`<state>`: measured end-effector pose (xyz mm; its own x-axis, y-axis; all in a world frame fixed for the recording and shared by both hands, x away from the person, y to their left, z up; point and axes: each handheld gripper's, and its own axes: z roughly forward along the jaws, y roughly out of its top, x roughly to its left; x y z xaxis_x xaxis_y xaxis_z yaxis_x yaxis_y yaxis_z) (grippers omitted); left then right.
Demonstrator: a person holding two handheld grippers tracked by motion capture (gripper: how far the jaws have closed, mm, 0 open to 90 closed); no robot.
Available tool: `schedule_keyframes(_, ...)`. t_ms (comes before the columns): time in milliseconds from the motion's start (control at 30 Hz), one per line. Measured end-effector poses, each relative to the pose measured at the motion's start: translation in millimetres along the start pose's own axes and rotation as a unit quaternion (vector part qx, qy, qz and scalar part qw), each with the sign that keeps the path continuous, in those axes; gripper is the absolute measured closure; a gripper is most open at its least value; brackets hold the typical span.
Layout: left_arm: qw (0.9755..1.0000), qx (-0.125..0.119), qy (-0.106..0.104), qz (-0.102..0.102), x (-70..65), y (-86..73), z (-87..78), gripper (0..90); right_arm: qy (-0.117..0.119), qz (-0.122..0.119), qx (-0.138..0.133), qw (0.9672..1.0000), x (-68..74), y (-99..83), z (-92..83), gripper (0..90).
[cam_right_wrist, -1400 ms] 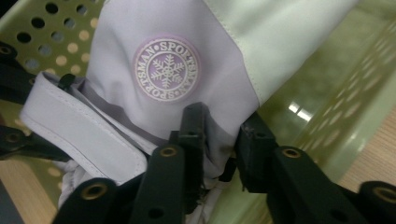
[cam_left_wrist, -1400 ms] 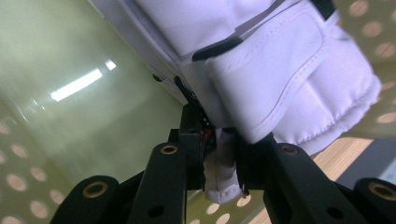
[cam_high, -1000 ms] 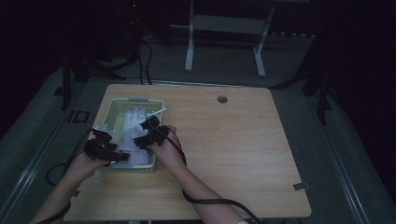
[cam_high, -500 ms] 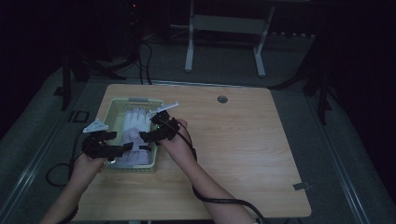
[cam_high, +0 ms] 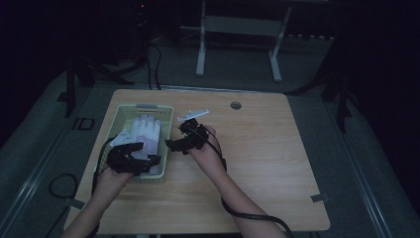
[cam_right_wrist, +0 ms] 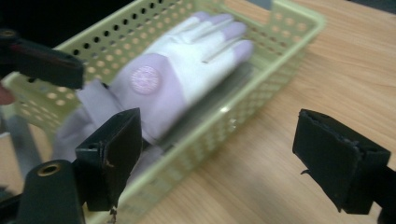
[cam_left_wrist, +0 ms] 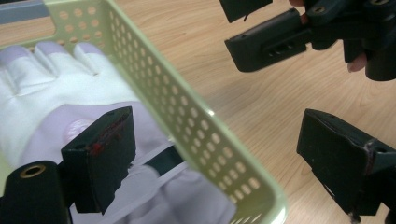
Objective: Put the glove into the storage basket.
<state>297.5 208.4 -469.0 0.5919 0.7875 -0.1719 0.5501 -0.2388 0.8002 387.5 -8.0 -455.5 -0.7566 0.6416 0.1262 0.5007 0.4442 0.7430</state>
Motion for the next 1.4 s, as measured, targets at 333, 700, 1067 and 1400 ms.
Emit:
schedule_keyframes(333,0.9999,-0.005,-0.010,0.000,-28.6,-0.8,25.5,12.5,-0.015,0.001,0.008,0.9999,-24.3,-16.1,-11.9,15.5)
schedule_keyframes(700,0.9997,-0.013,-0.019,-0.004,-54.7,-4.6,44.8,12.5,-0.025,0.006,0.009,0.9996,-52.6,-45.2,-21.6,15.5)
schedule_keyframes(1067,0.9992,0.004,-0.028,0.028,-86.6,-8.1,73.5,12.5,-0.031,-0.003,0.016,0.9994,-75.6,-74.5,-29.2,15.5)
schedule_keyframes(1400,0.9985,0.009,-0.048,0.025,-100.2,-21.1,98.5,12.5,-0.031,0.007,0.021,0.9993,-90.5,-97.2,-34.4,15.5)
